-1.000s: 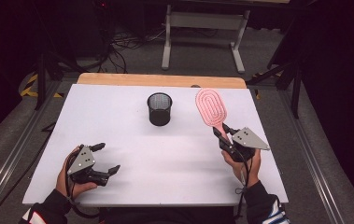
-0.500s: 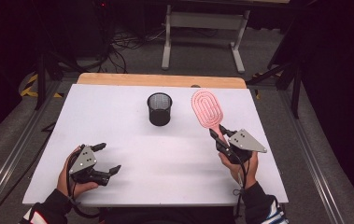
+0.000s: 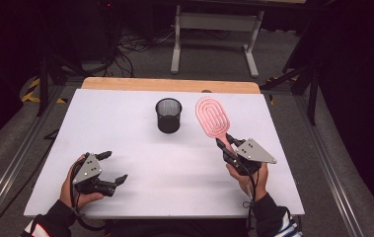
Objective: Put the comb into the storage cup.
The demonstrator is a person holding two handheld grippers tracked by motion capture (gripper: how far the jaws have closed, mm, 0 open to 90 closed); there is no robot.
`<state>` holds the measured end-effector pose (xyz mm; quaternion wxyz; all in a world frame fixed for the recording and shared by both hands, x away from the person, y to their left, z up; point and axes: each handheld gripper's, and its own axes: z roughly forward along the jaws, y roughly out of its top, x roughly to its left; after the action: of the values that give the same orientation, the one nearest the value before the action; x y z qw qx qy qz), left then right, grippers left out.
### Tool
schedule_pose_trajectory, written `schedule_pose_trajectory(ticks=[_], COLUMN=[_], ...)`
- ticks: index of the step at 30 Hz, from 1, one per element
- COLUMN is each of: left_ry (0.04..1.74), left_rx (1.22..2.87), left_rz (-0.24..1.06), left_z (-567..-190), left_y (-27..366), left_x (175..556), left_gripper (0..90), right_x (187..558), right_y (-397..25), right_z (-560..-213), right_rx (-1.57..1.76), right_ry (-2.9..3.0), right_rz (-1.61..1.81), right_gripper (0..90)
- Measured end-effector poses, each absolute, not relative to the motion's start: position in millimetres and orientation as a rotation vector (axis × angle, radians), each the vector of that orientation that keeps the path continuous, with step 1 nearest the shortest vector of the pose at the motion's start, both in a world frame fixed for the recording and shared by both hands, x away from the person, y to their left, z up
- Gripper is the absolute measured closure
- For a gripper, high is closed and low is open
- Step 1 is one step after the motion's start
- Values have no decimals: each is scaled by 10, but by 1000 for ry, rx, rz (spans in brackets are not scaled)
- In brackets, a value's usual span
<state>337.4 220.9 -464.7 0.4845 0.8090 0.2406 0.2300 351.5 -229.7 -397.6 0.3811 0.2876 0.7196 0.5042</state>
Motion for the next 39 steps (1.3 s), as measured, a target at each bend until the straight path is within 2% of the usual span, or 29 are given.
schedule_pose_trajectory(ticks=[15, 29, 39], left_ry=[565, 444, 428], left_rx=[1957, 1884, 1818], left_rz=[478, 401, 275], left_z=[-4459, -4166, -4045], left_y=[2065, 1545, 1171], left_x=[3532, 3698, 3814], left_gripper=[82, 112, 133], right_x=[3480, 3443, 3370], right_y=[-2065, -1814, -1603], right_z=[-4026, -4109, -4187], right_rx=[679, 619, 544], right_ry=[1862, 1898, 1935], right_rz=[1298, 1303, 1305], right_gripper=[701, 701, 702])
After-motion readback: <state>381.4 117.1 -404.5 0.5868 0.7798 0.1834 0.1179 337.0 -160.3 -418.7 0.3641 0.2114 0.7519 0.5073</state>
